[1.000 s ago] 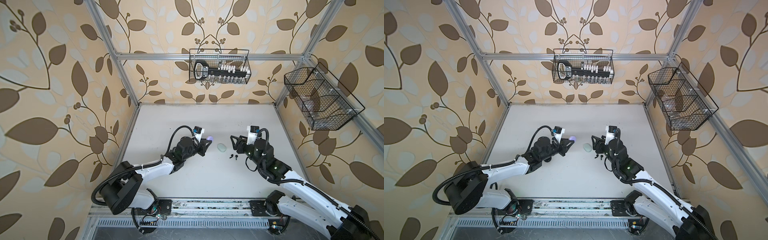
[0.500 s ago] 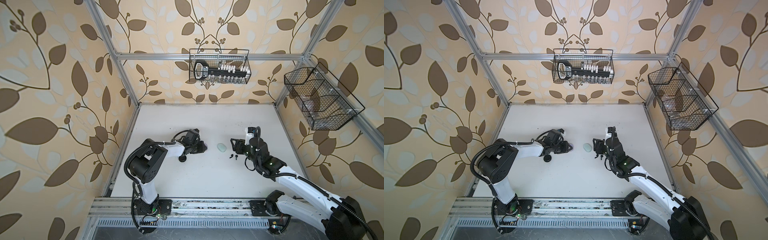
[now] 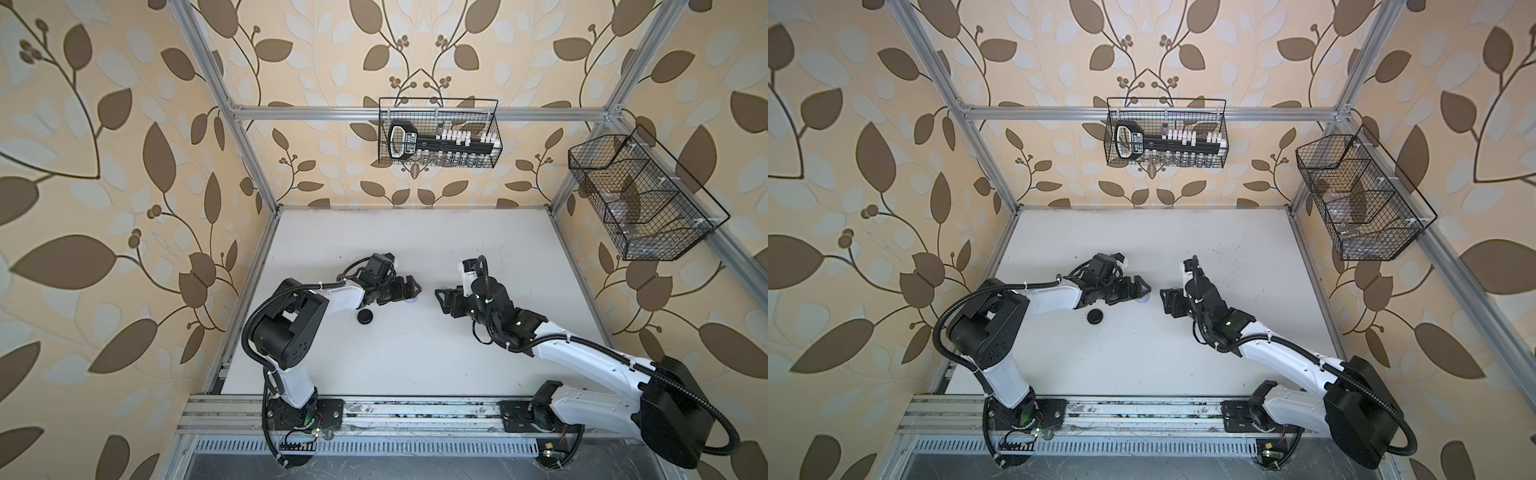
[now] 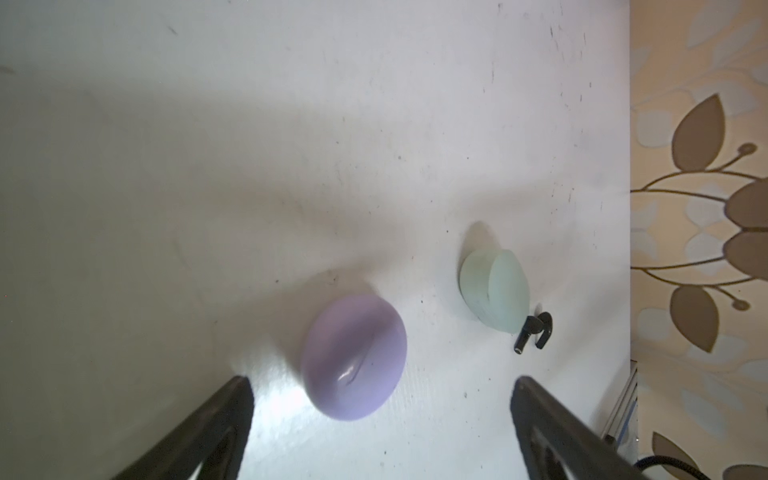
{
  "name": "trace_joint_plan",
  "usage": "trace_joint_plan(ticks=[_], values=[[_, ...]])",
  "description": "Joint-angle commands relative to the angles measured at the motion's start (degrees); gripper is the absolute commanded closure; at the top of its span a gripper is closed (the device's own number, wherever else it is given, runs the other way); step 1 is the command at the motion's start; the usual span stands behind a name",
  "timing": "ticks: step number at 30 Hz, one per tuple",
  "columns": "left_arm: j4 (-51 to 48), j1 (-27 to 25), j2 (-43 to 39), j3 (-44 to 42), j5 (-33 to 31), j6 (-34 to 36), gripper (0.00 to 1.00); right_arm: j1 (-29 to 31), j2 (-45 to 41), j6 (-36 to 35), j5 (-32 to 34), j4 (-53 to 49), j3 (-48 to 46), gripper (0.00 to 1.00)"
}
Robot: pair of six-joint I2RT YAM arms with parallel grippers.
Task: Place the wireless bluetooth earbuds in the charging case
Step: 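Set the closed case down with the left gripper while the right gripper draws back, then reach the right gripper toward the black round case and close on it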
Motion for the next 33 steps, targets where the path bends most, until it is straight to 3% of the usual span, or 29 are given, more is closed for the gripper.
trace_joint_plan(ticks=[1, 4, 11, 14, 18, 22, 25, 33], values=[[-1.09, 0.42, -8.57, -2.09, -5.64, 3.48, 0.01, 1.56, 1.14, -4.62, -2.27, 4.91, 2.1, 0.2], [0.54, 0.45, -17.45, -6.82, -13.32, 3.74, 0.01, 3.81, 1.86, -7.03, -5.31, 8.85, 1.1, 0.2], [-3.43, 2.4, -39.41, -19.37, -48.78, -1.88, 0.01, 8.44, 5.18, -17.48, -2.79, 22.25, -1.71, 0.21], [-6.61, 5.39, -45.57, -23.01, -56.96, -6.42, 0.01, 8.45, 10.09, -20.85, -4.74, 25.85, -0.09, 0.19], [-7.93, 12.94, -49.58, -26.24, -54.75, -10.45, 0.01, 7.57, 21.9, -24.81, -12.78, 12.57, 13.52, 0.19], [-8.75, 17.84, -47.64, -26.3, -50.8, -12.6, 0.01, 7.46, 35.34, -26.87, -19.18, 2.96, 27.39, 0.17], [-10.69, 18.59, -46.43, -24.94, -50.4, -12.61, 0.01, 8.34, 42.96, -28.91, -20.47, -4.16, 36.55, 0.16], [-9.38, 18.77, -48.75, -26.45, -50.37, -13.4, 0.01, 9.76, 55.33, -28.43, -26.27, -11.14, 46.79, 0.16]])
